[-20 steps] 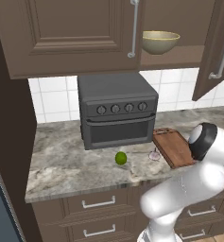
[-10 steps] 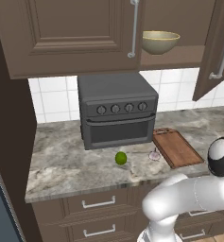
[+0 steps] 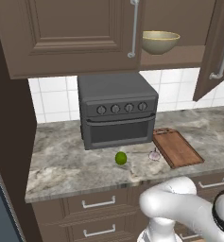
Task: Open the cabinet. Place the bowl and condiment on the counter. Then place the lime and garlic on the cutting board.
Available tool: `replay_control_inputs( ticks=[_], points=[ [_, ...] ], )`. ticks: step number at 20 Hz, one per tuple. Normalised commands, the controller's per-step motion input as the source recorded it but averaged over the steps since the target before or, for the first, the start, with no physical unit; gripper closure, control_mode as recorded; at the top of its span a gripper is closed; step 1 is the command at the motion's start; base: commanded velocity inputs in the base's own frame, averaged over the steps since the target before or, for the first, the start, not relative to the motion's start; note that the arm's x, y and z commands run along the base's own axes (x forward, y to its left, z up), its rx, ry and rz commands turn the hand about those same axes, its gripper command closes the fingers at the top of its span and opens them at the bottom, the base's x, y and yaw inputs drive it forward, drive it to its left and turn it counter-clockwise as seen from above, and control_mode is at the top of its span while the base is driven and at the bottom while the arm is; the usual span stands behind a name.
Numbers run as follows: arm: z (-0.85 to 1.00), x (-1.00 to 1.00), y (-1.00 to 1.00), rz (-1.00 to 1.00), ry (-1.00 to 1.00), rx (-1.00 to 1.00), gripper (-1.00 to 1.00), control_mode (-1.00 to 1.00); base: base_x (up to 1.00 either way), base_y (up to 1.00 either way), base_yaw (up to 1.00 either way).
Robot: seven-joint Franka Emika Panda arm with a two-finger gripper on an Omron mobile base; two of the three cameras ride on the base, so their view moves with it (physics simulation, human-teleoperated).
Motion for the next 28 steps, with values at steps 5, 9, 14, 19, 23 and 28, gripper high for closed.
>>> replay_control_inputs(
  ticks=[5, 9, 14, 19, 23, 28],
  points=[
    [-0.79, -0.47, 0.82, 0.01, -0.04, -0.39, -1.0, -1.0, 0.0, 0.0, 0.0],
    [-0.96, -0.01, 0.84, 0.0, 0.0, -0.26, -1.0, -1.0, 0.0, 0.0, 0.0],
    [-0.66, 0.0, 0.92, 0.0, -0.02, -0.19, -1.0, -1.0, 0.0, 0.0, 0.0],
    [-0.04, 0.1, 0.73, -0.14, -0.12, -0.15, -1.0, -1.0, 0.0, 0.0, 0.0],
    [0.0, 0.07, 0.61, -0.21, -0.07, -0.15, -1.0, -1.0, 0.0, 0.0, 0.0],
    [0.06, 0.12, 0.57, -0.22, -0.07, -0.14, -1.0, -1.0, 0.0, 0.0, 0.0]
  ],
)
